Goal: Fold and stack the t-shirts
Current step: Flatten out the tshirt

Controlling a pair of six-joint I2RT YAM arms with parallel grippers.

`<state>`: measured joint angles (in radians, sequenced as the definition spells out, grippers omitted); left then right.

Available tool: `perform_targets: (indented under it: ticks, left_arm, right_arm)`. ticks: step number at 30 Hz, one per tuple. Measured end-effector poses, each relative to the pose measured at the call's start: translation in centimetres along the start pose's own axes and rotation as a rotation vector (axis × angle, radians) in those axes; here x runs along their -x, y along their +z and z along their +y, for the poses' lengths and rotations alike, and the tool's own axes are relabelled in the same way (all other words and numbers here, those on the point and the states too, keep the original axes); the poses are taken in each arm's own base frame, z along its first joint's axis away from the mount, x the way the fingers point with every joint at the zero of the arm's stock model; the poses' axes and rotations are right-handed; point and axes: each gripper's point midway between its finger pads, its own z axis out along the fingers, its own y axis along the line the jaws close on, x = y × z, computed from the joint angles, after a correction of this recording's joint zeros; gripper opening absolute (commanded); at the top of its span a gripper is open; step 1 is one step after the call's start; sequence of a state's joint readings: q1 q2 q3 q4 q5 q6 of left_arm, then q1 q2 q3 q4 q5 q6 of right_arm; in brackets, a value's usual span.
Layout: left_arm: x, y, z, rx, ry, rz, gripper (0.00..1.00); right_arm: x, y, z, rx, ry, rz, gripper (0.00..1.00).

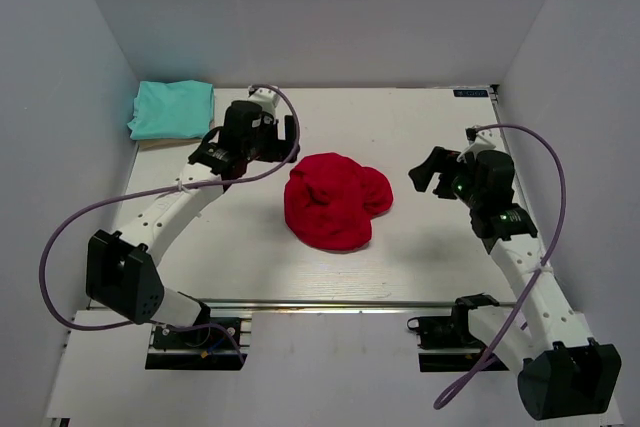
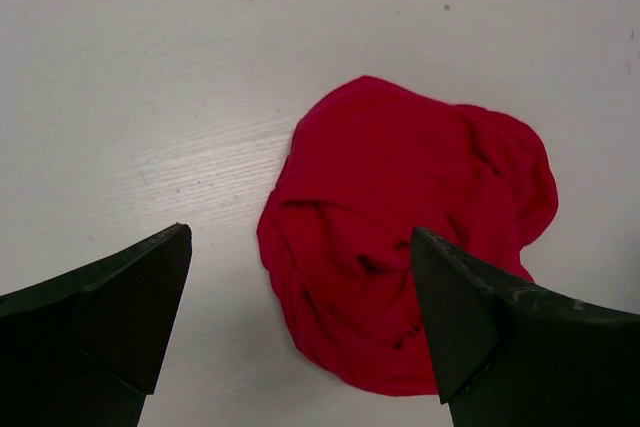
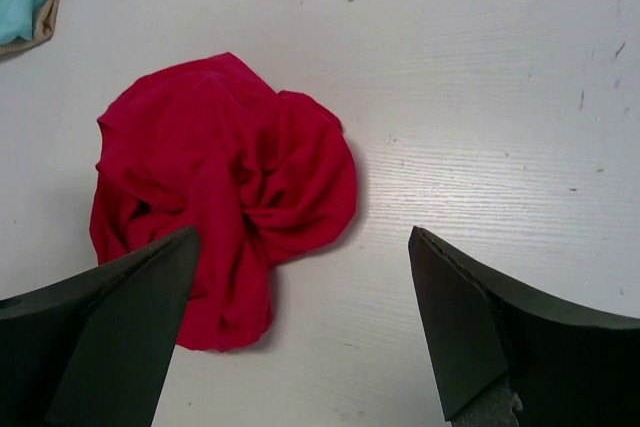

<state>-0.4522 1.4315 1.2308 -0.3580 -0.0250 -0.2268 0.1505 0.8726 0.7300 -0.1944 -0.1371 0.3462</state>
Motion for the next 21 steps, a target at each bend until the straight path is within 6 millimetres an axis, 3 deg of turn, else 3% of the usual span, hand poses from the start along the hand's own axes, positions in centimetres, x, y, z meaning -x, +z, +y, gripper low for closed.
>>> perform_targets:
  ticks: [4, 7, 10, 21]
  left_arm:
    - [-3.0, 0.2, -1.0, -0.025, 0.003, 0.074, 1.0]
    - [-6.5, 0.5, -1.9, -0.058, 0.0, 0.153, 1.0]
    - [-9.3, 1.0, -2.9, -0.083, -0.005, 0.223, 0.94]
    - [-12.6, 4.8, -7.6, -0.196, 0.021, 0.311, 0.9]
  right_arm:
    - [-1.2, 0.8, 0.2, 0.022, 0.009, 0.068, 0.9]
    - [-2.2, 1.5, 0.3, 0.046, 0.006, 0.119, 0.9]
    - [-3.7, 2.5, -0.1, 0.048, 0.01, 0.182, 0.9]
    - [-8.7, 6.1, -1.2, 0.009, 0.015, 0.368, 0.9]
